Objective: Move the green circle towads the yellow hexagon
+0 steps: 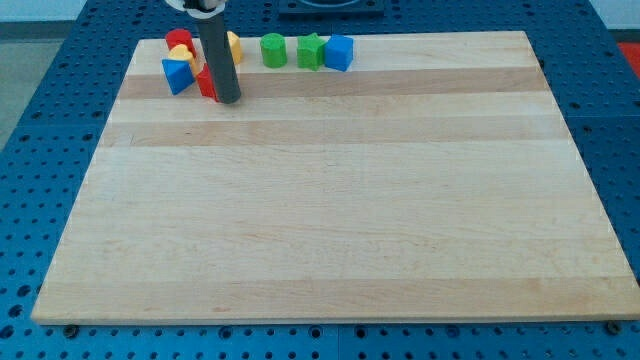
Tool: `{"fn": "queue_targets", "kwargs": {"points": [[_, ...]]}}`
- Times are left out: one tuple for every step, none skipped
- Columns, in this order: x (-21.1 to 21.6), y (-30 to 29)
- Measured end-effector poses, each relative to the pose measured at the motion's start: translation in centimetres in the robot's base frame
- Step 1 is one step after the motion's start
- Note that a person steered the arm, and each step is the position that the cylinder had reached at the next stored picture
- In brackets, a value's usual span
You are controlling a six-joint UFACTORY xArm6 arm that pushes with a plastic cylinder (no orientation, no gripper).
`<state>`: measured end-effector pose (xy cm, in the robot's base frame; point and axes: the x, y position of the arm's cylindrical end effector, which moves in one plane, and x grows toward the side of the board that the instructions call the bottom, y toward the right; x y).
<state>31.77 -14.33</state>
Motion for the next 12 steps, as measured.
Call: {"fn": "queue_targets", "kwargs": {"points": [[-0.4,0.0],[-0.5,0.5],[-0.7,5.3],[-2.1,10.8],[-3.5,16.7],[-5.4,22.3],[-7.6,26.5],[-9.9,27.4],[-11.6,25.9],[-12.5,23.5],[-12.5,20.4],[-12.5,16.9]]}}
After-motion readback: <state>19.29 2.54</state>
